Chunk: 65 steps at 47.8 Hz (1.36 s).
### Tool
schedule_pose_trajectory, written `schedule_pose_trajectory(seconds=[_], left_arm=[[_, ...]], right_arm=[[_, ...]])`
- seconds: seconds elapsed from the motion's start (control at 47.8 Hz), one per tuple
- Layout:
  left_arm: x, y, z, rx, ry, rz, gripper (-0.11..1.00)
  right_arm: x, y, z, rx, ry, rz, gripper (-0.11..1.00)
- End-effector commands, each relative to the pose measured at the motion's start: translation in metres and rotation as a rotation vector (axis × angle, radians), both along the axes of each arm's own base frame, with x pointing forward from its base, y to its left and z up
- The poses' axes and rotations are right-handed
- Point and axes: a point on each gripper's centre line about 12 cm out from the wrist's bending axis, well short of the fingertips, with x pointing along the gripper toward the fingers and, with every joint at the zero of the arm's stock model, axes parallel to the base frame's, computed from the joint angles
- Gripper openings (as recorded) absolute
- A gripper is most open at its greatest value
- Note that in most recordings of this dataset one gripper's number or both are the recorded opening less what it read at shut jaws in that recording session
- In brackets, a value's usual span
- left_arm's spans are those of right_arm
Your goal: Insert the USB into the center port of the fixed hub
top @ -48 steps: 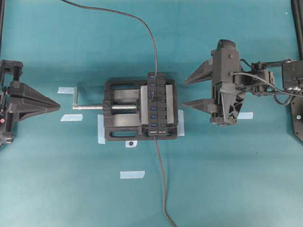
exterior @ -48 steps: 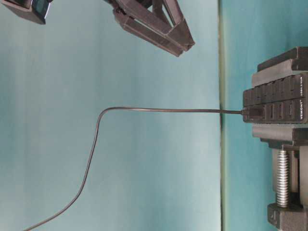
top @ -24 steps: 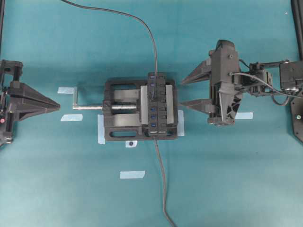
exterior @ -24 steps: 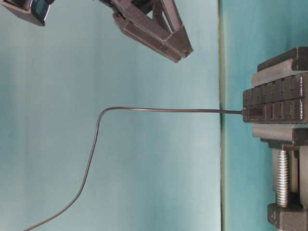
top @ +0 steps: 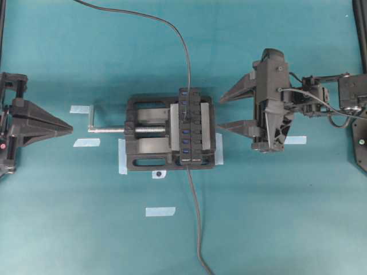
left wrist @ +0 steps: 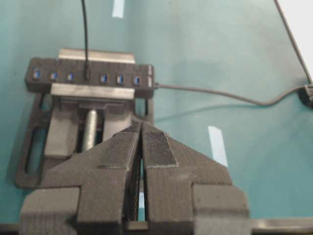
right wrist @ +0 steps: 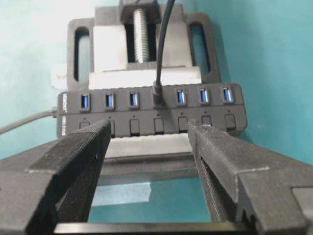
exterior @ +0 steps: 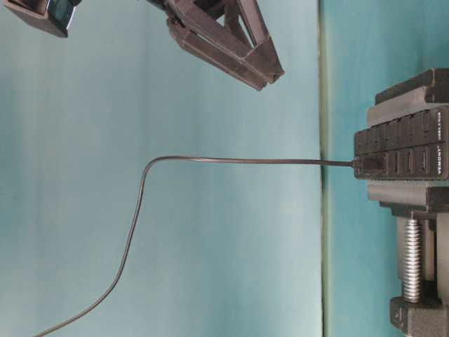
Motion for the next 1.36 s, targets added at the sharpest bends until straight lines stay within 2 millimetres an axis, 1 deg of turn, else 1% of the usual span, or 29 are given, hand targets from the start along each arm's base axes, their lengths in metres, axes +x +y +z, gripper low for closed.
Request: schedule_pose_trajectory(seconds=[0.0, 0.126, 0.251, 0.398, 0.565, 0.984, 1.34], left_arm=[[0.002, 0.000, 0.005, -0.002, -0.018, 0.002, 0.00], [-0.001, 0.000, 0.007, -0.001, -0.038, 0.000, 0.00], [-0.010, 0.000, 0.007, -0.005, -0.095, 0.000, 0.00], [-0.017, 0.001, 0.011, -0.006, -0.126, 0.002, 0.00], [-0.017, 0.001, 0.007, -0.003, -0.086, 0.002, 0.00], [-0.016, 0.001, 0.004, -0.001, -0.069, 0.003, 0.00], [-0.015, 0.001, 0.003, -0.004, -0.064, 0.002, 0.00]], right_arm=[[0.002, 0.000, 0.006, -0.003, -0.023, 0.002, 0.76], [0.001, 0.000, 0.004, -0.001, -0.017, -0.001, 0.76], [-0.002, 0.000, 0.000, 0.004, -0.016, -0.001, 0.76], [0.000, 0.001, 0.002, 0.001, -0.047, 0.004, 0.76], [0.000, 0.001, 0.002, 0.001, -0.067, 0.005, 0.76], [-0.002, 0.001, -0.001, 0.003, -0.078, 0.006, 0.76], [-0.006, 0.002, 0.002, 0.001, -0.087, 0.009, 0.76]])
